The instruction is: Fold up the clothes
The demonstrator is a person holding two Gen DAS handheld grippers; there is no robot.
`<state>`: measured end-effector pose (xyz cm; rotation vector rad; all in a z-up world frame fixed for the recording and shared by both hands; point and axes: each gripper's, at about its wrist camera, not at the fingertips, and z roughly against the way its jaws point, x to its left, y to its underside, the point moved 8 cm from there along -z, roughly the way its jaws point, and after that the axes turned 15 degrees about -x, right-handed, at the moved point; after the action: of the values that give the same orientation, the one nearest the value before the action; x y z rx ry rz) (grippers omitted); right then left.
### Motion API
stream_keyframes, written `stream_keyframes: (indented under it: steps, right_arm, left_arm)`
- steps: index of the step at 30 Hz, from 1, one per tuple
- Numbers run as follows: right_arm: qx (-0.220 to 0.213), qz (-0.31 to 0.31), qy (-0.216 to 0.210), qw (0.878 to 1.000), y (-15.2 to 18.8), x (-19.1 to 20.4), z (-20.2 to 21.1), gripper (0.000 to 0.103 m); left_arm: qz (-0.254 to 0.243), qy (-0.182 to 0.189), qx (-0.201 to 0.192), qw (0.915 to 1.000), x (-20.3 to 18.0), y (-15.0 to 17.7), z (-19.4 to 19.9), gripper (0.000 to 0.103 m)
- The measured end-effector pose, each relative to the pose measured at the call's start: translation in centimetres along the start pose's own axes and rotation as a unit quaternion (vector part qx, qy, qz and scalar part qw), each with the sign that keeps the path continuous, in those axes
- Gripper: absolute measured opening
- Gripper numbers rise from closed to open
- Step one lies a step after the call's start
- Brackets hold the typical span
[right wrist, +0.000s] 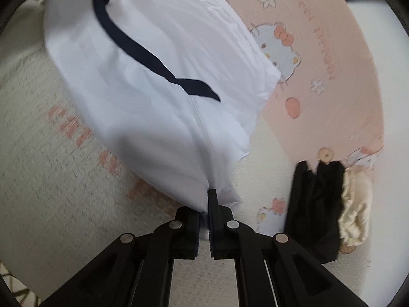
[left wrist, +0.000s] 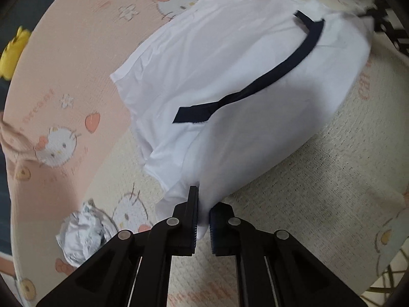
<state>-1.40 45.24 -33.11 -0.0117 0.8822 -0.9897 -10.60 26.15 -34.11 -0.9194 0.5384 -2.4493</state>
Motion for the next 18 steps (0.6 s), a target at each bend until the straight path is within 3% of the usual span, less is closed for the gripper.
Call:
stream_keyframes:
  steps: [18]
  right_arm:
    - [-0.01, -0.005, -0.019, 1.0, 1.0, 1.5, 3.0, 0.004]
  left_arm:
    - [0.048, 0.021, -0.014, 0.9985, 2.4, 0.3, 2.3, 0.006]
